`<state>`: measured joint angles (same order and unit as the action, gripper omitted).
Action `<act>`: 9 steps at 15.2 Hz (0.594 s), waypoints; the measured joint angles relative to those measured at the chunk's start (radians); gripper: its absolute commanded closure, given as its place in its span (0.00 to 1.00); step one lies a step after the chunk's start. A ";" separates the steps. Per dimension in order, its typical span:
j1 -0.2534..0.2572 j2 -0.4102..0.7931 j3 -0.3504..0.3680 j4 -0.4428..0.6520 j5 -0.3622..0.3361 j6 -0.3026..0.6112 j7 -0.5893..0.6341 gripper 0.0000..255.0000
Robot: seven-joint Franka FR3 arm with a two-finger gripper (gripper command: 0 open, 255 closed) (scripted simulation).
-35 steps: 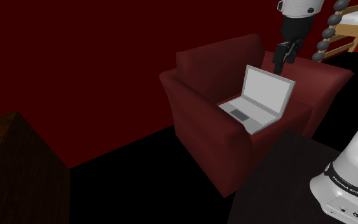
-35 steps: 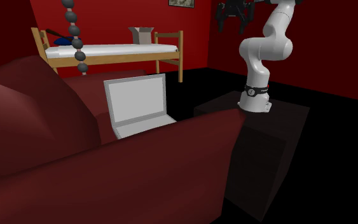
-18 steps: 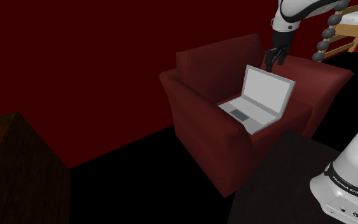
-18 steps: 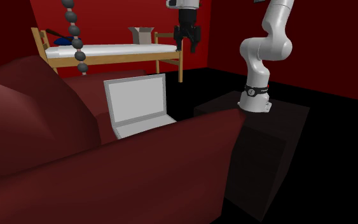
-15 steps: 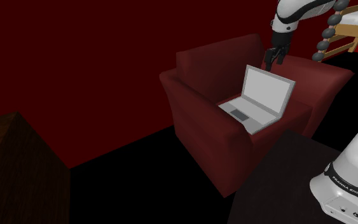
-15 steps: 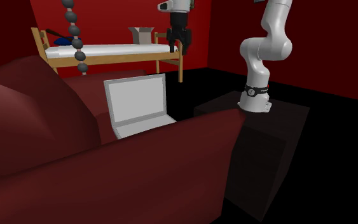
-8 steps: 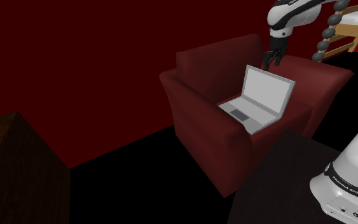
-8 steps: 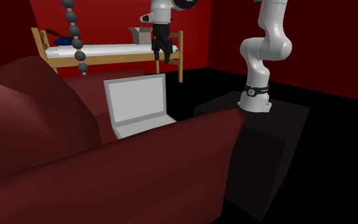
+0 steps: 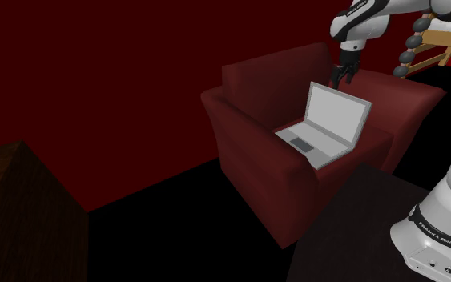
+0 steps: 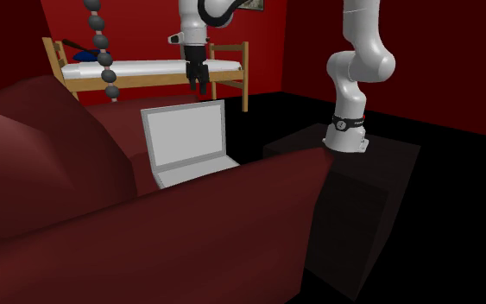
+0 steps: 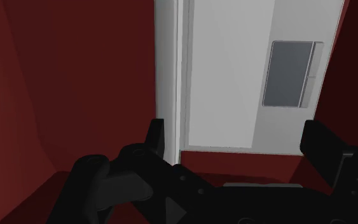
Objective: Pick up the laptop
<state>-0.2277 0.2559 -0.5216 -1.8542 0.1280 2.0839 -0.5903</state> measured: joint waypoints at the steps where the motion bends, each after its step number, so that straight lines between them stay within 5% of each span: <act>1: -0.018 0.046 0.003 0.045 0.026 -0.007 -0.017 0.00; 5: -0.087 0.178 0.014 0.170 0.098 -0.020 -0.071 0.00; 9: -0.101 0.219 0.025 0.173 0.120 0.013 -0.084 0.00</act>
<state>-0.3284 0.4749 -0.4966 -1.6814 0.2484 2.0965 -0.6740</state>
